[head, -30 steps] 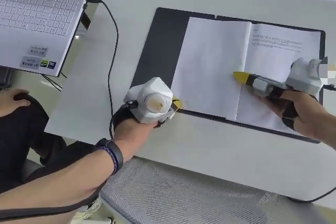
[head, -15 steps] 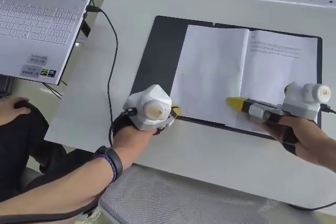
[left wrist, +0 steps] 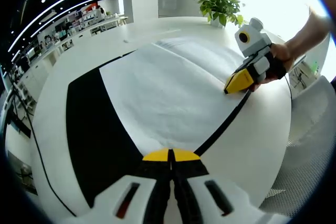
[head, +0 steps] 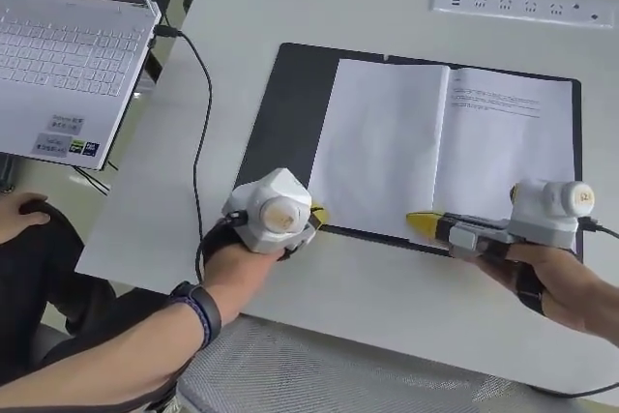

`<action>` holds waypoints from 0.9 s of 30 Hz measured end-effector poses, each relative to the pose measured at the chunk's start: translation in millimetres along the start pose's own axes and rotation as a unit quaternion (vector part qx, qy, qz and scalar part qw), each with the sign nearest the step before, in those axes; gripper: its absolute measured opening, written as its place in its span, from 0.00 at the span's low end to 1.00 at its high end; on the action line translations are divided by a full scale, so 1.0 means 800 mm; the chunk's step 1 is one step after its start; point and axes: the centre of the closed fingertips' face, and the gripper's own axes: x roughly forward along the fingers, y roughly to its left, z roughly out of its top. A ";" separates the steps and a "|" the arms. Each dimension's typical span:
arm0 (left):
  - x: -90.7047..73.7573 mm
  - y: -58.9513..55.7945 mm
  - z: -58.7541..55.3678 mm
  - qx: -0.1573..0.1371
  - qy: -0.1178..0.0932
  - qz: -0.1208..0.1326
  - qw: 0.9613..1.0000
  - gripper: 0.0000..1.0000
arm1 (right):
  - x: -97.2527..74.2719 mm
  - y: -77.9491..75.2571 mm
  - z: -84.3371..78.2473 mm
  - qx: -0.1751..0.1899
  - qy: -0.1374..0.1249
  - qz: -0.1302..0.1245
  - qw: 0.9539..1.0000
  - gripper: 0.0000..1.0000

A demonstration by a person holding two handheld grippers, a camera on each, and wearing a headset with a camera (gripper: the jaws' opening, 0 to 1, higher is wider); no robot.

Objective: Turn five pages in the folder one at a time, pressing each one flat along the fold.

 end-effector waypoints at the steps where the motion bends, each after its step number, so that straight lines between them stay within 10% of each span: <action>1: 0.000 0.000 0.000 0.000 0.000 0.000 1.000 0.00 | 0.000 0.002 -0.003 0.000 0.003 0.002 1.000 0.00; 27: 0.001 0.000 -0.002 0.013 0.008 -0.001 1.000 0.00 | -0.003 0.004 -0.013 0.001 0.012 -0.008 1.000 0.00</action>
